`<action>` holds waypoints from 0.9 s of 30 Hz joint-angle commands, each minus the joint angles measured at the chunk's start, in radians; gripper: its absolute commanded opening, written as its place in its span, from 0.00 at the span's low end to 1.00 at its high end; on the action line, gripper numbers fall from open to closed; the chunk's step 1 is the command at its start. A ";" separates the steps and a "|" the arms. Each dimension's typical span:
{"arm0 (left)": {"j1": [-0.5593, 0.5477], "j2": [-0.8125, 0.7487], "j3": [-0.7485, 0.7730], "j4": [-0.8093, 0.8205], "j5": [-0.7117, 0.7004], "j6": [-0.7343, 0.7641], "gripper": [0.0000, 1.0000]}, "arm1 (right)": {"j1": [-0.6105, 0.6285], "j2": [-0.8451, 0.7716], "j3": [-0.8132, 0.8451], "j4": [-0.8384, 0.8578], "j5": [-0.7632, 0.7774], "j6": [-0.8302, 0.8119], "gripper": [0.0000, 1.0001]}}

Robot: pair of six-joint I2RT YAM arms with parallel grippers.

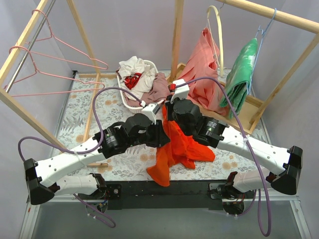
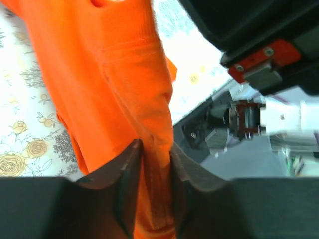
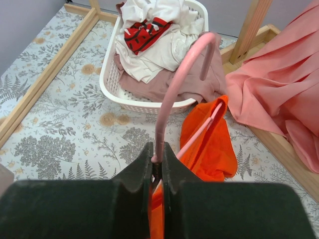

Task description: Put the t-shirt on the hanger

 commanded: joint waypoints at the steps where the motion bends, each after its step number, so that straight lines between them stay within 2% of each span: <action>1: -0.016 -0.011 -0.035 -0.027 -0.232 -0.041 0.21 | -0.005 -0.050 0.021 0.019 -0.065 0.032 0.01; 6: -0.018 -0.033 -0.142 0.014 -0.322 -0.066 0.16 | -0.005 -0.149 -0.040 0.021 -0.162 0.072 0.01; 13: -0.018 -0.051 -0.141 -0.013 -0.439 -0.005 0.09 | -0.004 -0.242 -0.108 0.013 -0.271 0.074 0.01; 14: -0.018 -0.059 -0.142 0.006 -0.433 0.035 0.09 | -0.004 -0.254 -0.100 0.007 -0.281 0.066 0.01; 15: -0.018 -0.069 -0.150 0.023 -0.422 0.054 0.02 | -0.005 -0.259 -0.094 0.004 -0.300 0.043 0.01; 16: -0.018 -0.103 -0.164 0.055 -0.419 0.067 0.00 | -0.004 -0.261 -0.083 -0.001 -0.301 0.031 0.01; 22: -0.018 -0.244 -0.210 0.230 -0.369 0.270 0.00 | -0.005 -0.241 0.051 -0.074 -0.278 -0.041 0.02; 23: -0.018 -0.275 -0.212 0.249 -0.353 0.294 0.00 | -0.007 -0.232 0.071 -0.080 -0.280 -0.050 0.10; 25: -0.018 -0.290 -0.202 0.270 -0.312 0.359 0.00 | -0.008 -0.212 0.128 -0.097 -0.324 -0.070 0.18; 26: -0.018 -0.289 -0.183 0.272 -0.298 0.382 0.00 | -0.011 -0.206 0.143 -0.100 -0.344 -0.086 0.28; 27: -0.018 -0.287 -0.176 0.272 -0.257 0.397 0.00 | -0.010 -0.199 0.156 -0.103 -0.385 -0.095 0.32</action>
